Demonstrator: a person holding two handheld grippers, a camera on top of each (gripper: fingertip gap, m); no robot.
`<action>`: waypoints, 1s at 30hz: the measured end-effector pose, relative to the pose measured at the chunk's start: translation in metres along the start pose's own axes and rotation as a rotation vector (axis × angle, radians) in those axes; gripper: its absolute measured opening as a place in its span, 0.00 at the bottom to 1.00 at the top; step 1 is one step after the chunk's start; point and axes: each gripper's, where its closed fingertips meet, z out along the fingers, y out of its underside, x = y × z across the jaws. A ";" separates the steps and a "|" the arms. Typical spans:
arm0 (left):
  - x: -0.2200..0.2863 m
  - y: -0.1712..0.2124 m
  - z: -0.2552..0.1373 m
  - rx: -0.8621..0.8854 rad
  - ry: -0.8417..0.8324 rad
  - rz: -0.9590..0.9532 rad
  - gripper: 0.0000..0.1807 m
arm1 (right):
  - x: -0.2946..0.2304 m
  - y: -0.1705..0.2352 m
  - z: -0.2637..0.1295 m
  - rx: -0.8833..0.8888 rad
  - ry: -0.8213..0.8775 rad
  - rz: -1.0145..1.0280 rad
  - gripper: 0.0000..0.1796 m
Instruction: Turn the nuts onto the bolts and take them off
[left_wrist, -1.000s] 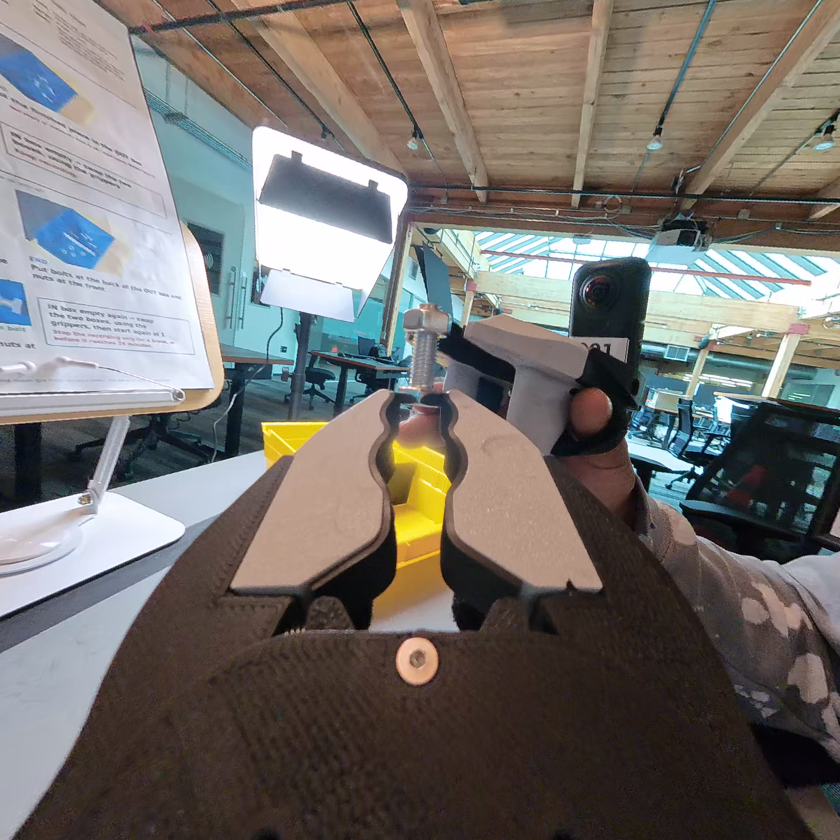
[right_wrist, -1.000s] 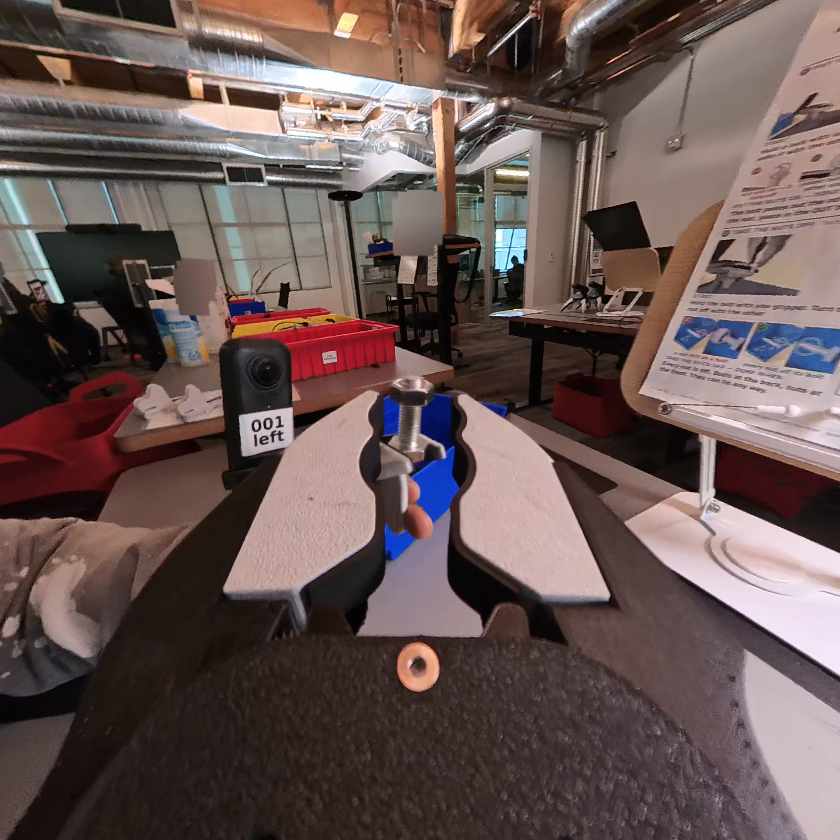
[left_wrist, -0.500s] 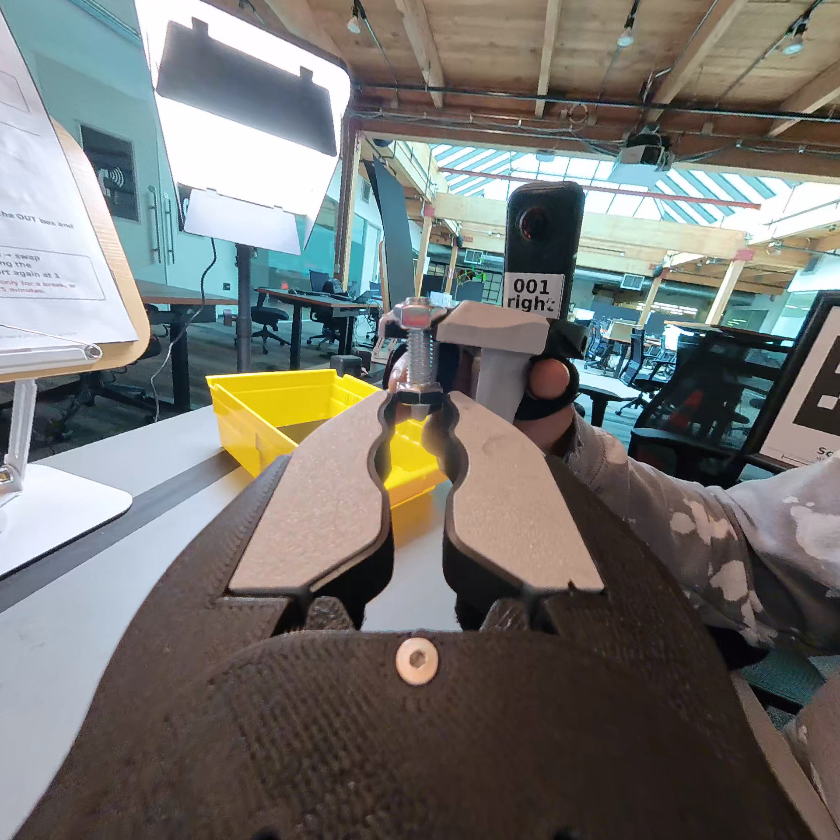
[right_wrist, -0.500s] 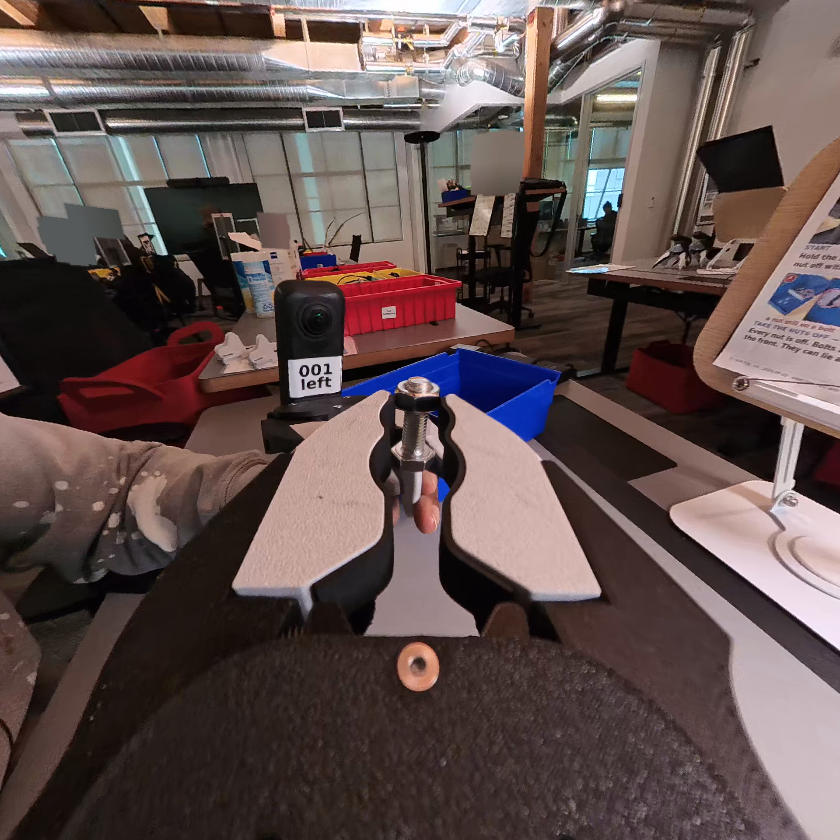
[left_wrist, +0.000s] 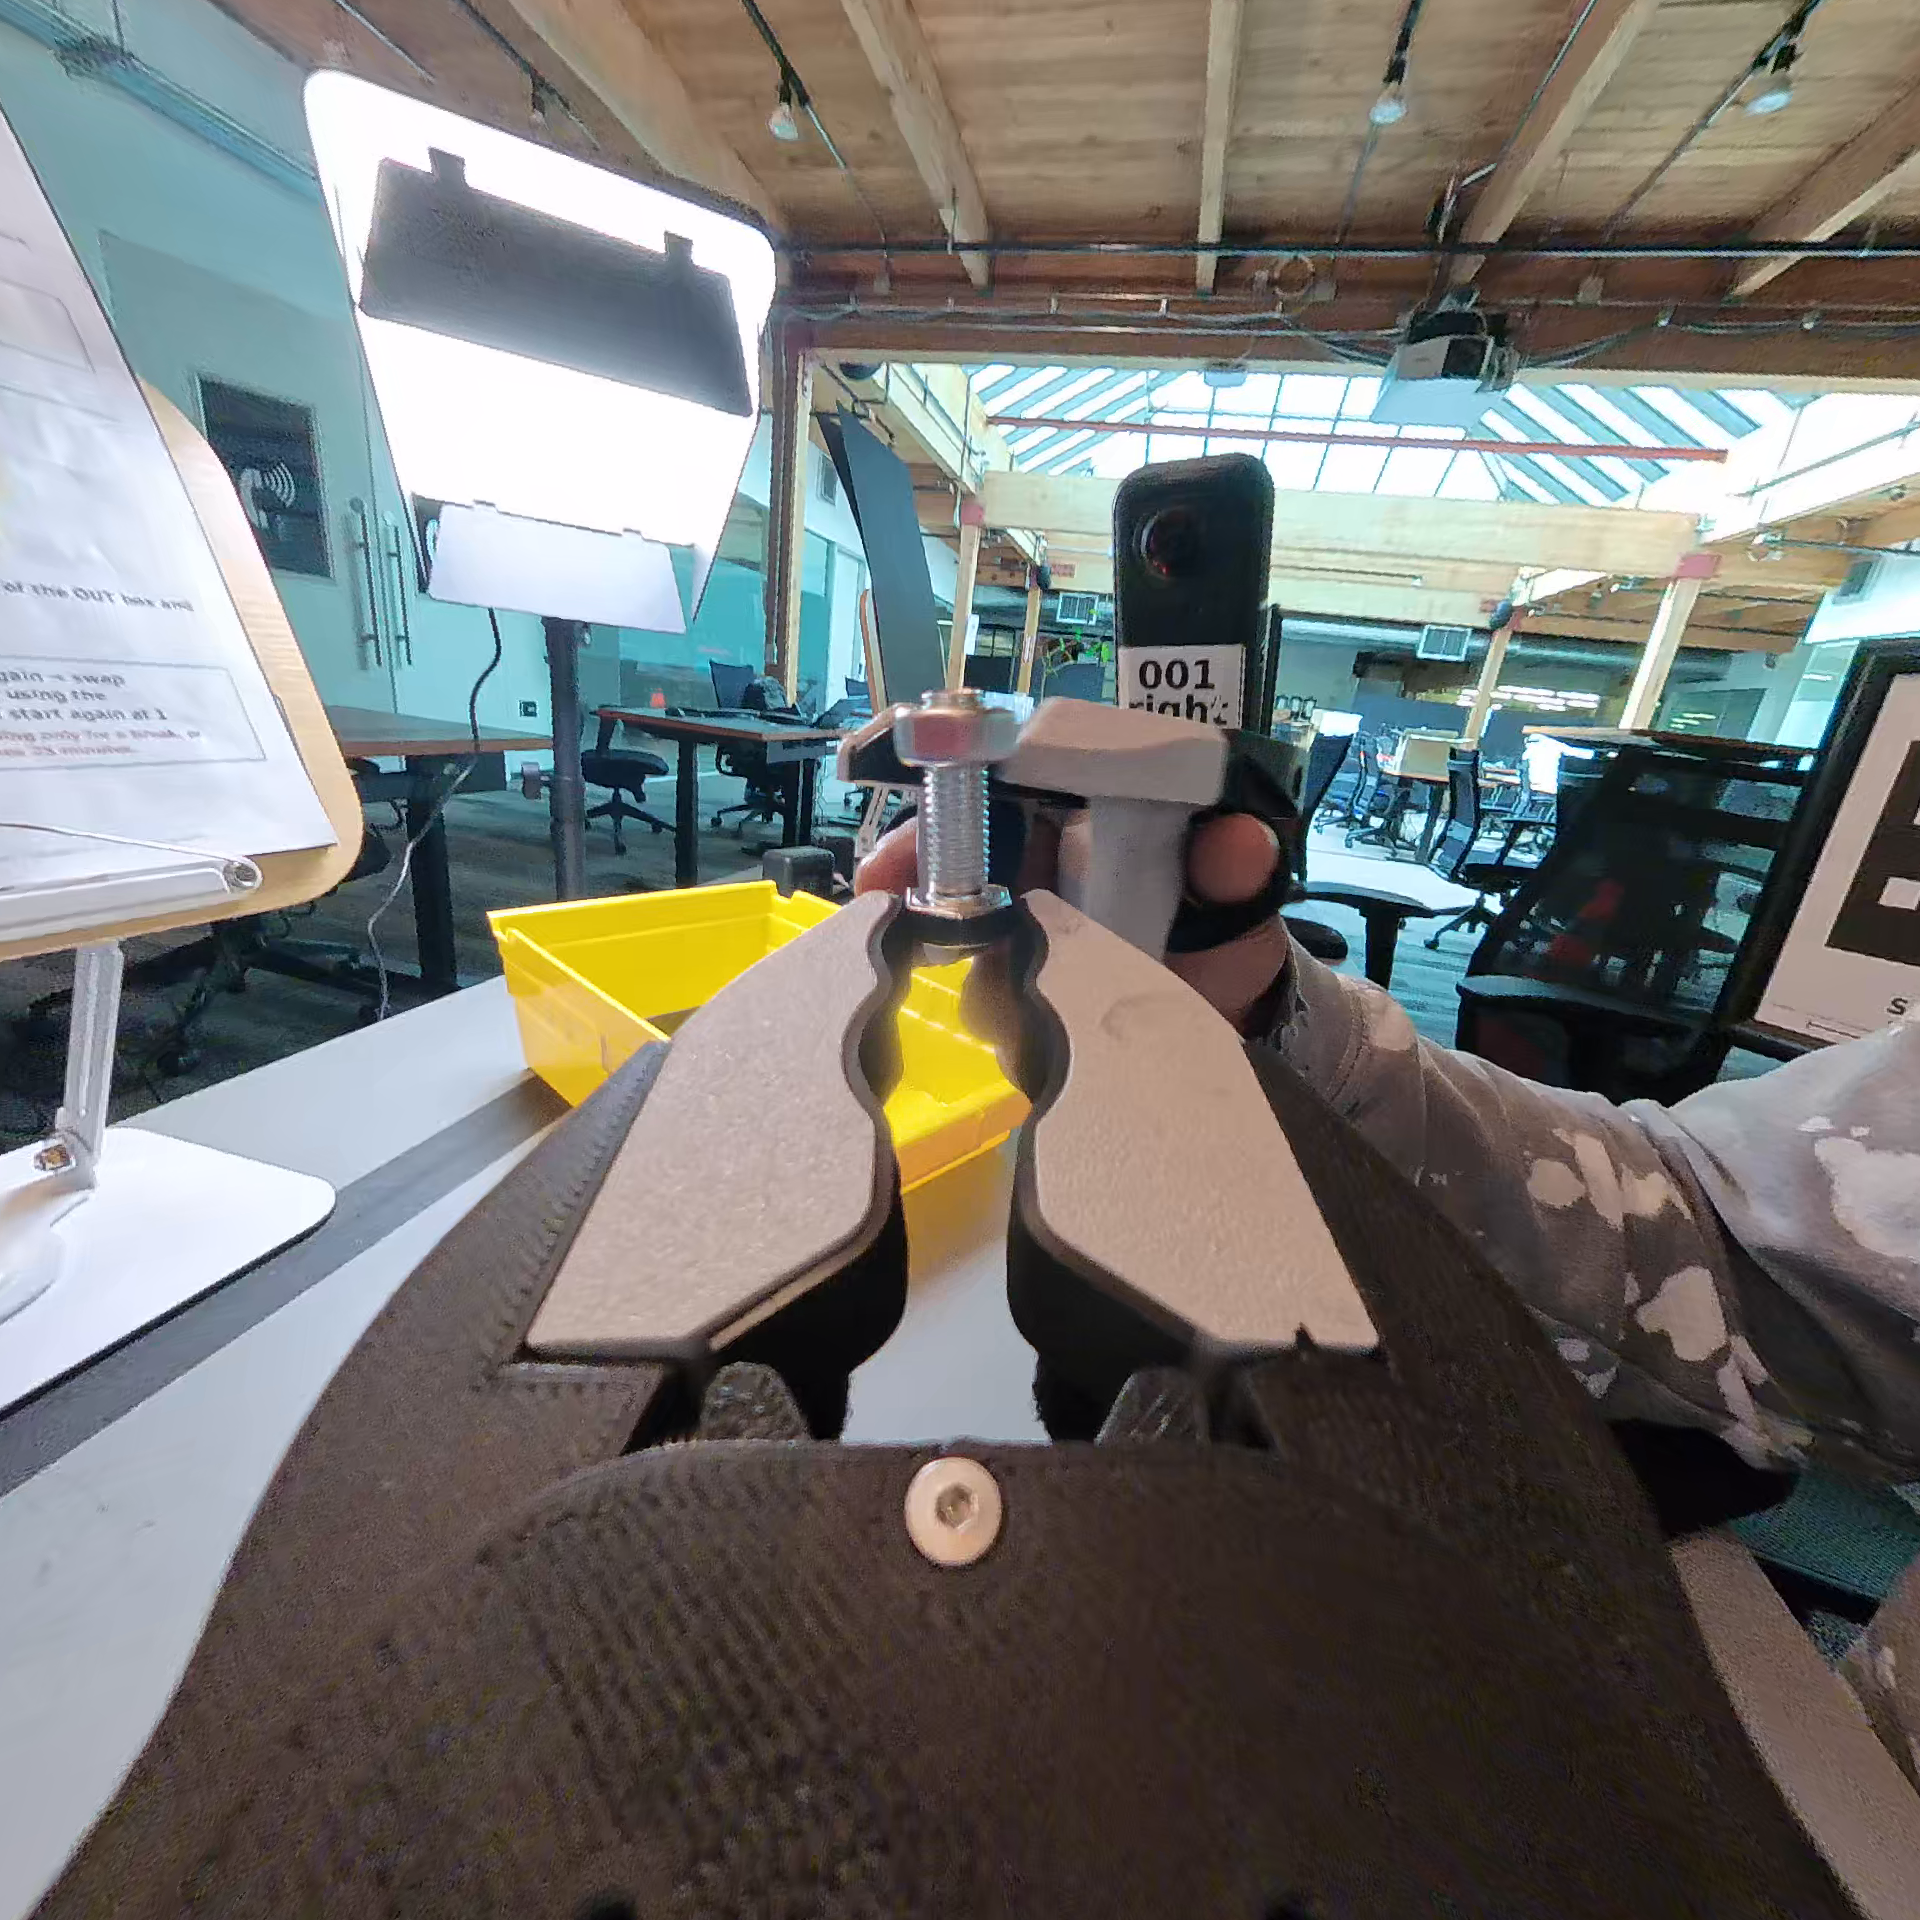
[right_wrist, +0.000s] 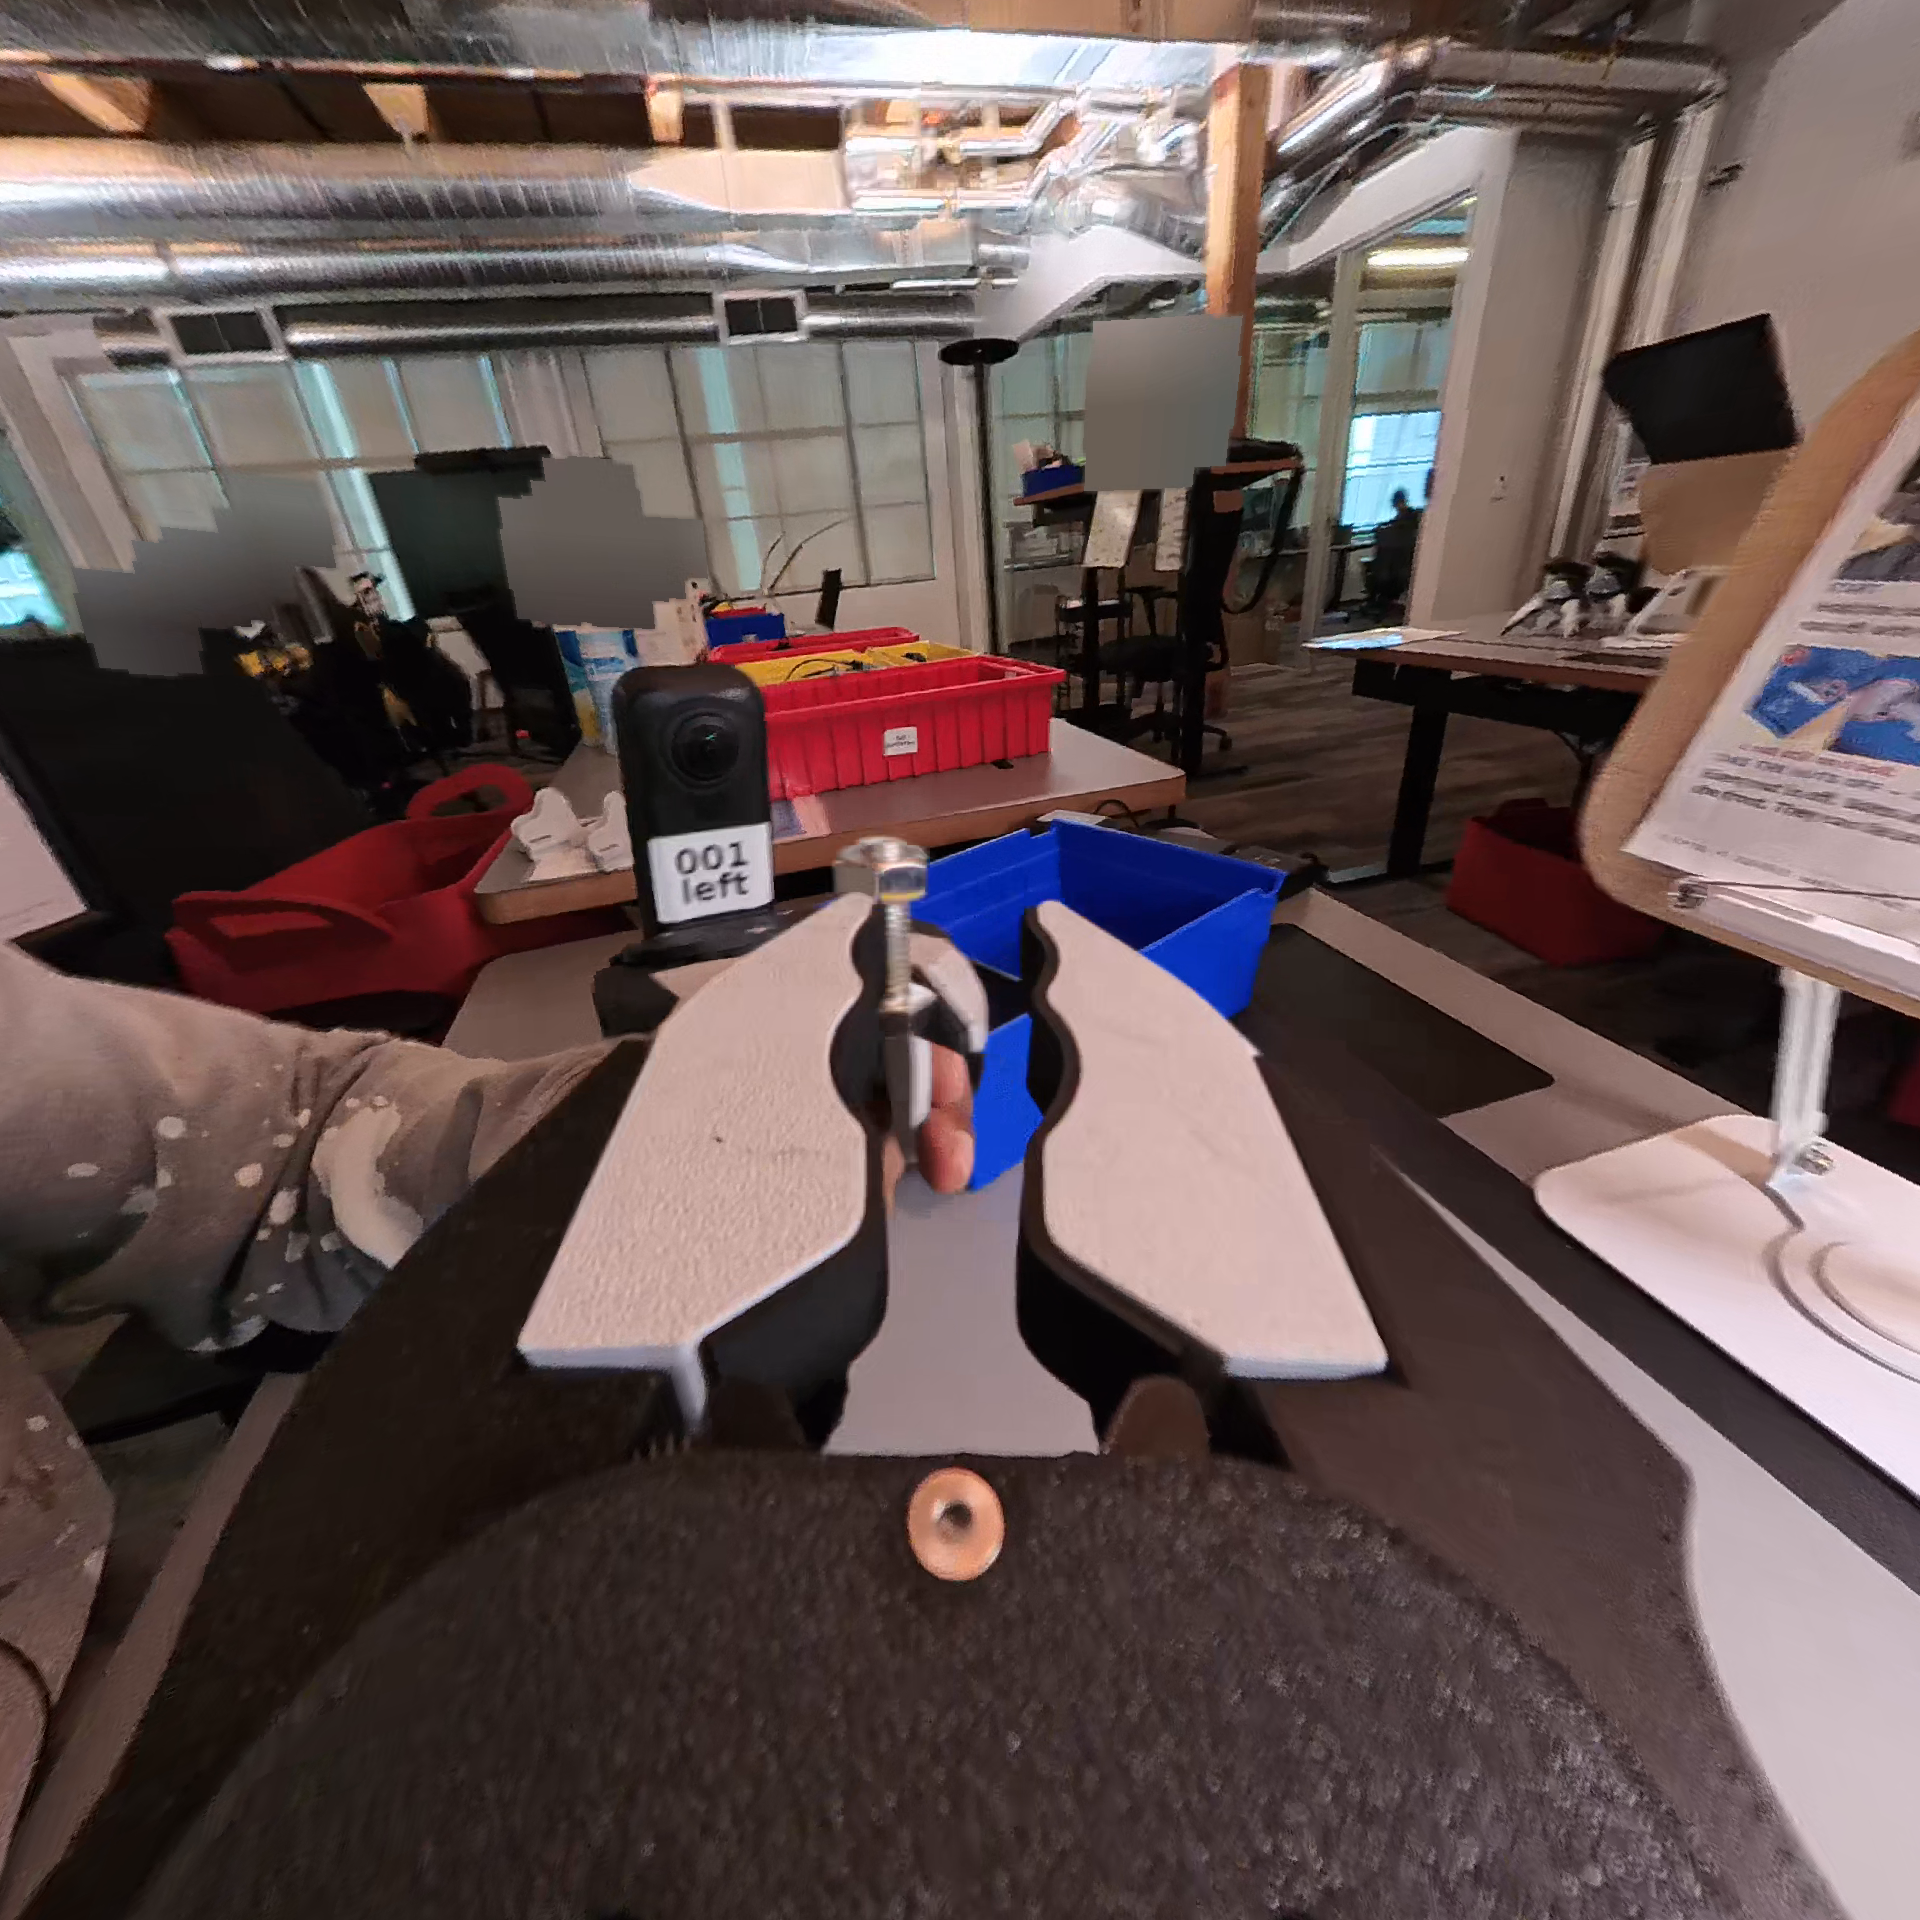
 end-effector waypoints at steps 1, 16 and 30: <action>-0.001 -0.002 -0.001 0.004 0.000 0.000 0.10 | 0.006 -0.004 -0.003 0.023 0.033 0.009 0.11; -0.009 0.004 -0.001 -0.045 -0.067 0.040 0.10 | 0.011 -0.004 -0.004 -0.002 0.103 -0.057 0.09; -0.013 0.001 -0.003 -0.051 -0.086 0.061 0.10 | 0.014 -0.008 -0.005 0.024 0.132 -0.080 0.09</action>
